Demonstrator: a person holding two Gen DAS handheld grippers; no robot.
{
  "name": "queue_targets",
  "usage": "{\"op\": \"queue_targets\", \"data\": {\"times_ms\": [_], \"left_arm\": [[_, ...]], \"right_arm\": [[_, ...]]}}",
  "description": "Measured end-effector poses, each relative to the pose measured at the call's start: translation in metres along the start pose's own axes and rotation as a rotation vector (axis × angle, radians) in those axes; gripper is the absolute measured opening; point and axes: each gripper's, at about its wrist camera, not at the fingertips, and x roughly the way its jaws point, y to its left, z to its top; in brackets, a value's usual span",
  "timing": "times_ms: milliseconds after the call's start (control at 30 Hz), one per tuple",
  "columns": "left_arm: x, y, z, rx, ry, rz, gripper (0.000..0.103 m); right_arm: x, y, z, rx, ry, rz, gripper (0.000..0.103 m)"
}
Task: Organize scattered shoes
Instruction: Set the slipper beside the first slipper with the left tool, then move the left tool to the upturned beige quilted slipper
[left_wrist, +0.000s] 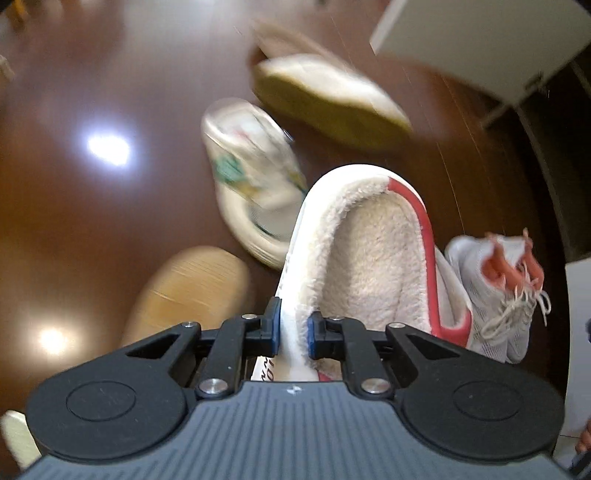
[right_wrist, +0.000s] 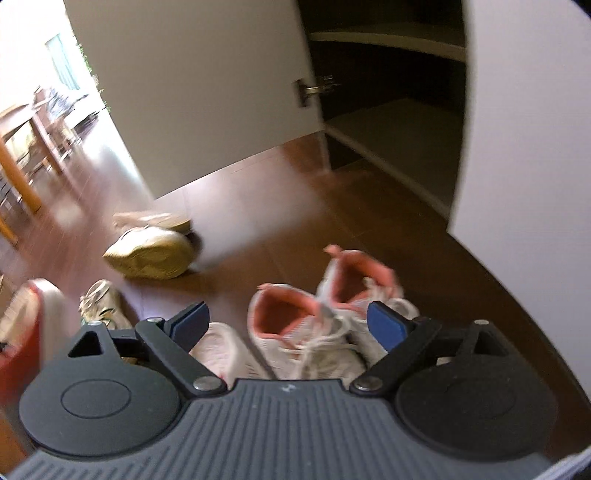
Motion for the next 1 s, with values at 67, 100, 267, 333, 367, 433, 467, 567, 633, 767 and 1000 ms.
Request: {"op": "queue_targets", "data": {"times_ms": [67, 100, 267, 333, 367, 433, 467, 567, 633, 767, 1000], "left_arm": [[0.040, -0.015, -0.005, -0.014, 0.059, 0.025, 0.015], [0.057, -0.021, -0.008, -0.020, 0.087, 0.037, 0.017], [0.099, -0.039, -0.024, 0.032, 0.092, 0.056, 0.032], [0.091, -0.040, -0.028, 0.051, 0.061, 0.038, 0.040], [0.079, -0.037, -0.032, 0.049, 0.032, 0.019, 0.040], [0.063, -0.032, -0.041, 0.037, -0.015, 0.008, 0.045], [0.060, -0.028, -0.046, 0.021, -0.023, 0.010, 0.045], [0.065, -0.010, -0.048, -0.066, -0.009, -0.004, 0.049], [0.064, -0.003, -0.040, -0.125, -0.023, -0.048, 0.049], [0.082, -0.012, -0.022, -0.121, 0.034, -0.026, 0.047], [0.092, -0.030, -0.032, -0.106, 0.029, 0.018, 0.039]], "right_arm": [[-0.002, -0.014, -0.005, 0.029, 0.021, -0.017, 0.092], [-0.001, -0.017, -0.009, 0.037, 0.031, -0.024, 0.092], [0.017, -0.024, -0.027, 0.066, 0.114, -0.026, 0.092], [0.021, -0.022, -0.030, 0.056, 0.129, -0.014, 0.092], [0.023, -0.020, -0.033, 0.049, 0.137, -0.009, 0.092], [0.028, -0.018, -0.037, 0.034, 0.151, -0.009, 0.092], [0.031, -0.016, -0.039, 0.026, 0.159, -0.009, 0.093], [0.041, -0.014, -0.046, 0.044, 0.196, 0.007, 0.093], [0.047, -0.012, -0.050, 0.064, 0.229, 0.021, 0.093], [0.045, -0.010, -0.054, 0.039, 0.239, 0.023, 0.095], [0.047, -0.016, -0.057, 0.054, 0.258, 0.007, 0.095]]}}
